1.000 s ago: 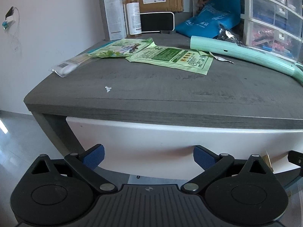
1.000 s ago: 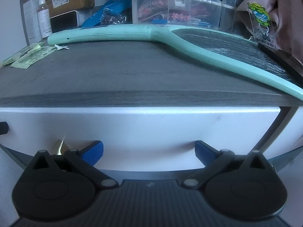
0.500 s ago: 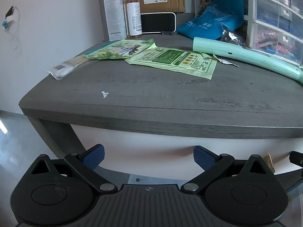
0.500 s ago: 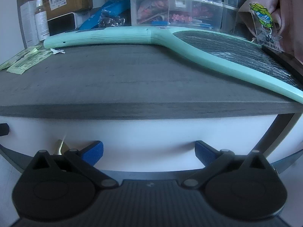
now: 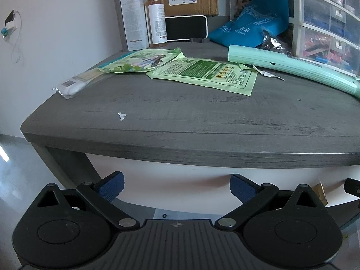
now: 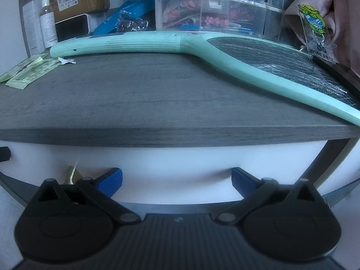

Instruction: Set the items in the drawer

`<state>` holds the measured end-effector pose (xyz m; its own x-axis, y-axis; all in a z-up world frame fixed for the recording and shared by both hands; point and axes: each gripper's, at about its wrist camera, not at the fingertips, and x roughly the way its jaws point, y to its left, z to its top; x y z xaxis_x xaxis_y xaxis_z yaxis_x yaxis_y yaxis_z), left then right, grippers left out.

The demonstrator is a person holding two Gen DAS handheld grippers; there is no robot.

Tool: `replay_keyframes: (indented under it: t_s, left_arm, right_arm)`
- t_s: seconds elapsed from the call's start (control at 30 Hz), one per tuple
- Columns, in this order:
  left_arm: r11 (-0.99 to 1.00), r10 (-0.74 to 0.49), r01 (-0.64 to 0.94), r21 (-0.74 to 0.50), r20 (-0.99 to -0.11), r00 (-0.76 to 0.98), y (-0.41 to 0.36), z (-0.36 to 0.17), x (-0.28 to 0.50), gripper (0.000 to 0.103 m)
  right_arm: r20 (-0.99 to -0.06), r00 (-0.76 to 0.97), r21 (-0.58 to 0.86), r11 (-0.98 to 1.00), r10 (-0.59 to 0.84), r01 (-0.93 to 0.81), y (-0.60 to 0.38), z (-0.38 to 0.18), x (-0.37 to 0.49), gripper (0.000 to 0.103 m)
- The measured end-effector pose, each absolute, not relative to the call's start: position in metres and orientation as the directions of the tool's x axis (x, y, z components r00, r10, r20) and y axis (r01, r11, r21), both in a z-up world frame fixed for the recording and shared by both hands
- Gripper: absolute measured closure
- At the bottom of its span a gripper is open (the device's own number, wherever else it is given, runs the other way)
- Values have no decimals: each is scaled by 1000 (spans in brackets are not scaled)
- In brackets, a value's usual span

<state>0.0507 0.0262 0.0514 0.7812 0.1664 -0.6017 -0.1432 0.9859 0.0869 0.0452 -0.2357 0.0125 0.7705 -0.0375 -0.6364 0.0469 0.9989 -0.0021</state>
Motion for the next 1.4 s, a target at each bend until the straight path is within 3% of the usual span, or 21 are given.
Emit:
replay_keyframes:
  t_s: [0.53,1.4]
  left_arm:
    - [988,155,-131,84,-602,783,23,51,32,1]
    - [993,114,-108,42,-521,846,22,78,-54,1]
  right_arm:
    - [-628,778,1,999,-29,38,-229,12,32,0]
    - [-545,838,10,1000,-11,20,-217,41,-39,0]
